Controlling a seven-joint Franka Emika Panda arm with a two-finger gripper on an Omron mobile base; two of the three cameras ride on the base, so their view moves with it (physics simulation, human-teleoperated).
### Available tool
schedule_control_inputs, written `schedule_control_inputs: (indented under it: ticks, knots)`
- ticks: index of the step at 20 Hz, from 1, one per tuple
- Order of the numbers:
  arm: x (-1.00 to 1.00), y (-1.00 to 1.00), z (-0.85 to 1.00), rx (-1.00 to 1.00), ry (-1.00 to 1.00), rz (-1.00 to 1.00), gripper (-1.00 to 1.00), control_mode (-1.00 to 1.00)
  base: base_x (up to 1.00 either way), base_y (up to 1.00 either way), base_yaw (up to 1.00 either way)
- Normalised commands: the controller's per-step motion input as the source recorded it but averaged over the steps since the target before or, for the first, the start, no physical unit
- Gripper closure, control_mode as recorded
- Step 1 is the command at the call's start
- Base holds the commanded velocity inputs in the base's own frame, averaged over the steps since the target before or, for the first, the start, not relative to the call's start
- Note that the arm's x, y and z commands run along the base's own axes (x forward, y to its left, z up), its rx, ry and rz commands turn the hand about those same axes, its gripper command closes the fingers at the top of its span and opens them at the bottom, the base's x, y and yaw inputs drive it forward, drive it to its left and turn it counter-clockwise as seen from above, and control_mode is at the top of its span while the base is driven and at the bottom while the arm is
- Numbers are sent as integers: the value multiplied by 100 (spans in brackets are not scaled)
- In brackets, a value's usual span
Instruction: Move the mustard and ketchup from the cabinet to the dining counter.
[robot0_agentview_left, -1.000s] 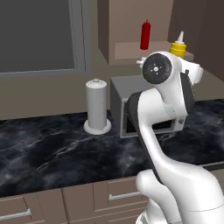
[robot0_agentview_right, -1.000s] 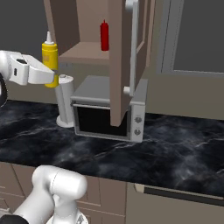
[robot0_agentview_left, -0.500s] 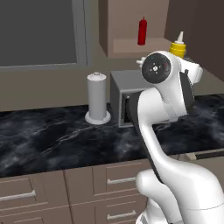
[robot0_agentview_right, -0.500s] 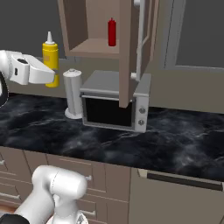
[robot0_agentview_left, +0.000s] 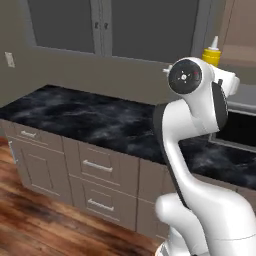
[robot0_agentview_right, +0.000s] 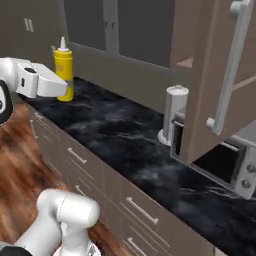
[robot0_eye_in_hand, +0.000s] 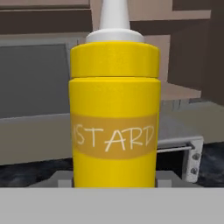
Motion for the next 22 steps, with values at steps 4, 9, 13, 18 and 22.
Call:
schedule_control_inputs:
  ticks: [4,9,13,18,22]
  knots:
    - [0,0,0,0,0,0,100,100,-1,0,100]
    - [0,0,0,0,0,0,100,100,-1,0,100]
    - [0,0,0,0,0,0,100,100,-1,0,100]
    - [0,0,0,0,0,0,100,100,0,0,100]
    - [0,0,0,0,0,0,100,100,5,0,97]
